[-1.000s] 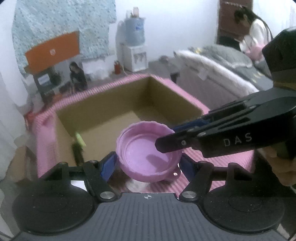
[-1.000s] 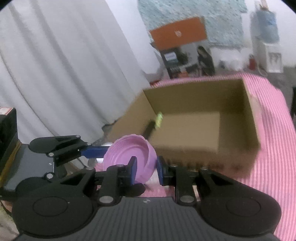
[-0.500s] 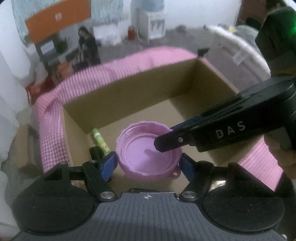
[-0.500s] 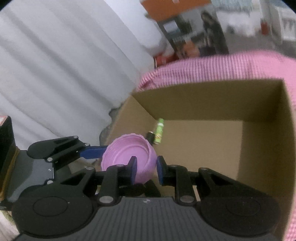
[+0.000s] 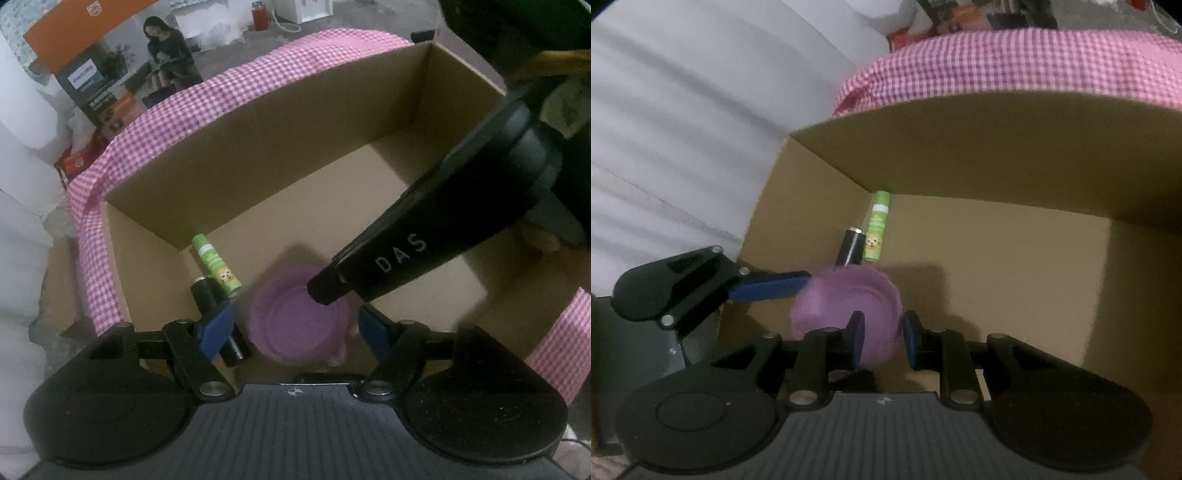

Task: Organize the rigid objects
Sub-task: 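Lower the pink bowl into the box and open the right gripper, then move the right gripper to the black tape roll and grasp its edge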

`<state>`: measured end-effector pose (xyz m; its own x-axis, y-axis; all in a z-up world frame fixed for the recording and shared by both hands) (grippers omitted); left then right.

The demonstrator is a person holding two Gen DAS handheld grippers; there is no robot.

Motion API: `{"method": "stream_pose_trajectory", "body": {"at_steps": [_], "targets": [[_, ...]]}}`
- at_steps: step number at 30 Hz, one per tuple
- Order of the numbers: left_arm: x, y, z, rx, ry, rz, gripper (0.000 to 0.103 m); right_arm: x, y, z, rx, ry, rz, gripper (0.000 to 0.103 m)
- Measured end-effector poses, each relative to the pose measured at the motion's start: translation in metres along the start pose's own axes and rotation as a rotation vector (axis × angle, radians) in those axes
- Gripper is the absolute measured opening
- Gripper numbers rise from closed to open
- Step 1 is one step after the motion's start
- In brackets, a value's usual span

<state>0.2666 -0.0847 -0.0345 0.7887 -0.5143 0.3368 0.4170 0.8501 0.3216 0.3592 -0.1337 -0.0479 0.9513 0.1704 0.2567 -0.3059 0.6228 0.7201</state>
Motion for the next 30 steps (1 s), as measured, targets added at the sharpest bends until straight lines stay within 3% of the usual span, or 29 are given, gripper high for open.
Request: {"method": "stream_pose_trajectory", "body": {"at_steps": [5,12,18,25,27,29,30], "targets": [[-0.002,0.002,-0.002,0.011,0.016,-0.005,0.076,0.003,-0.005,-0.013,0.001,0.05,-0.006,0.024],[-0.002,0.008,0.011,0.005,-0.02,0.029,0.076,0.006,-0.008,-0.01,0.012,0.024,-0.012,0.024],[-0.007,0.012,0.044,0.017,-0.108,0.066,0.076,-0.003,0.006,0.027,0.049,-0.085,0.0,0.025],[-0.029,0.018,0.093,0.001,-0.233,0.136,0.076,-0.04,0.039,0.095,0.079,-0.264,0.064,0.028],[-0.039,0.019,0.107,-0.007,-0.27,0.158,0.077,-0.058,0.048,0.114,0.08,-0.309,0.082,0.035],[-0.053,0.016,0.119,-0.021,-0.306,0.179,0.079,-0.079,0.057,0.13,0.083,-0.351,0.101,0.053],[-0.058,0.015,0.123,-0.027,-0.318,0.189,0.08,-0.091,0.061,0.137,0.083,-0.375,0.112,0.054]]}}
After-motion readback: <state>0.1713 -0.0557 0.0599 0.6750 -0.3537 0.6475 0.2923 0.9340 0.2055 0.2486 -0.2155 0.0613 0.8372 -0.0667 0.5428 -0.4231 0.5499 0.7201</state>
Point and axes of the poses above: each gripper's, at about its wrist camera, not at the fingertips, and z roughly against the way its jaws point, y to its left, x to its top, the point moved 4 cm from there along -z, roughly the way its jaws point, and after that the axes turned 12 degrees about x, right-handed, at the moved point
